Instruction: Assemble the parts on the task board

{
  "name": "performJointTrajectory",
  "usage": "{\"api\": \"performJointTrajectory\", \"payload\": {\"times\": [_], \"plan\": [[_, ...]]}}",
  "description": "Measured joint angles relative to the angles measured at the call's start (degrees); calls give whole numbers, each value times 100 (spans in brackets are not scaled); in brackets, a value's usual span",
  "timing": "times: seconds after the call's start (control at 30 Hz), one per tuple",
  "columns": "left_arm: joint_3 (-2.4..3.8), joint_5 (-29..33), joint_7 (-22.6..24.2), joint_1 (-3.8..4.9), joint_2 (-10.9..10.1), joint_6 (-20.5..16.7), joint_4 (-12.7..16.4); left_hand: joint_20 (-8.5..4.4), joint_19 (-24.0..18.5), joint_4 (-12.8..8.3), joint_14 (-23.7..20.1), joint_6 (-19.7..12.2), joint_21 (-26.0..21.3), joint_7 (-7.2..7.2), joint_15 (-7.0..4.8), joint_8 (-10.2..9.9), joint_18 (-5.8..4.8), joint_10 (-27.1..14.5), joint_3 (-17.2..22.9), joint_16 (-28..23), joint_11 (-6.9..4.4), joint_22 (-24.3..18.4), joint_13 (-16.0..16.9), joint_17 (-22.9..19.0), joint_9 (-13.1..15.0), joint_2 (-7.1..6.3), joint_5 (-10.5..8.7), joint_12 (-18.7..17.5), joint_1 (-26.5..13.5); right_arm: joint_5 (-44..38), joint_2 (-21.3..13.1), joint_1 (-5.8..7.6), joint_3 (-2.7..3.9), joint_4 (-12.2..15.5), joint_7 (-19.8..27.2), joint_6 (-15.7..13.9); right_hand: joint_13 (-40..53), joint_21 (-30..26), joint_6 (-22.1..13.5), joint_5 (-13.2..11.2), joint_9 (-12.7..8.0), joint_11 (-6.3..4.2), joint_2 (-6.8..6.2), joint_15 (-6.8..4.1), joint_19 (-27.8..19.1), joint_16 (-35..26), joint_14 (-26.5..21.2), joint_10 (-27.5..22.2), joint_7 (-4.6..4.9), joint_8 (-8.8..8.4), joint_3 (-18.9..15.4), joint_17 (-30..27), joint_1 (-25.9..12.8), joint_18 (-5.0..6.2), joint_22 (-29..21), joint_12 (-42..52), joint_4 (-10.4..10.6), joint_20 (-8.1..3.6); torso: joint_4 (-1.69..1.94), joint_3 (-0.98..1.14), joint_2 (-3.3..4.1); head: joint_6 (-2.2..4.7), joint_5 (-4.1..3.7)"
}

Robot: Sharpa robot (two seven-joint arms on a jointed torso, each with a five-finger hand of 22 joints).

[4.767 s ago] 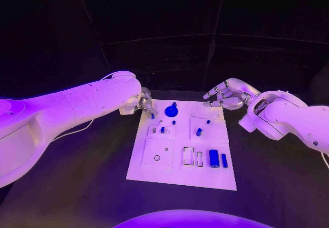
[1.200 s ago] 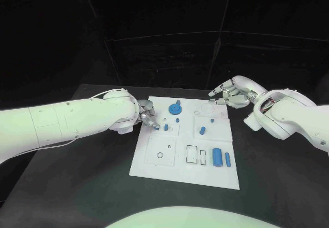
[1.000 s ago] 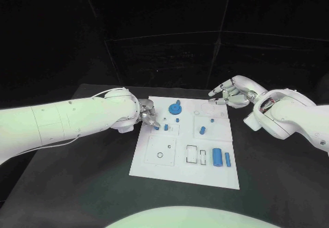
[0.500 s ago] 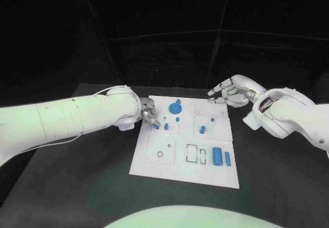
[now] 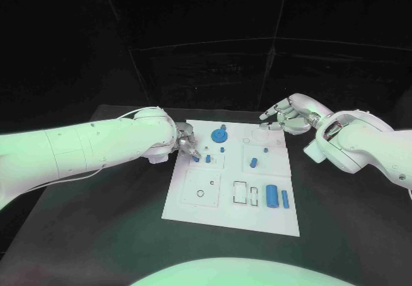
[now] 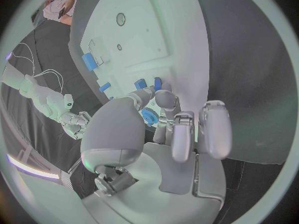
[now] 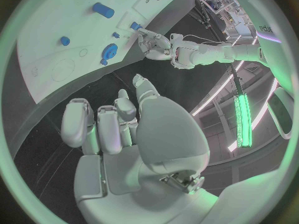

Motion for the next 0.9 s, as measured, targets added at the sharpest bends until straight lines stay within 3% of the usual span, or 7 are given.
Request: {"api": "performJointTrajectory", "payload": {"times": [0.2, 0.53, 0.9], "plan": [[-1, 3, 0, -2, 14, -5, -20, 0, 0, 113, 11, 96, 0, -82, -11, -23, 0, 41, -208, 0, -41, 0, 18, 0, -42, -4, 1, 33, -83, 0, 1, 0, 0, 0, 0, 0, 0, 0, 0, 0, 0, 0, 0, 0, 0, 0, 0, 0, 0, 0, 0, 0, 0, 0, 0, 0, 0, 0, 1, -1, 0, 13, 1], [-14, 5, 0, -23, 55, -5, -56, 0, 0, 243, 11, 200, 22, -101, -11, -45, 0, 40, -514, 0, -42, 0, 38, 0, -100, 18, 2, 33, -228, 0, 2, 0, 0, -2, 2, -1, -7, 0, 0, 0, 0, 0, 0, 0, 0, -23, 0, 0, 0, 24, 0, -10, 0, 0, -9, 0, 0, 0, 0, 1, 0, 17, -5], [-20, 8, -2, -30, 89, 61, -133, -21, -21, 527, 11, 250, 22, -111, -11, -106, 1, 36, -1127, 0, -43, 0, 57, 0, -201, 30, 5, 64, -319, 0, -4, 0, 0, 5, 3, -3, -12, 0, 0, 0, 0, 0, 0, 0, 0, -23, 0, 0, 0, 24, 0, -15, 0, 0, -15, 0, 0, 0, -2, 2, 3, 9, -13]]}}
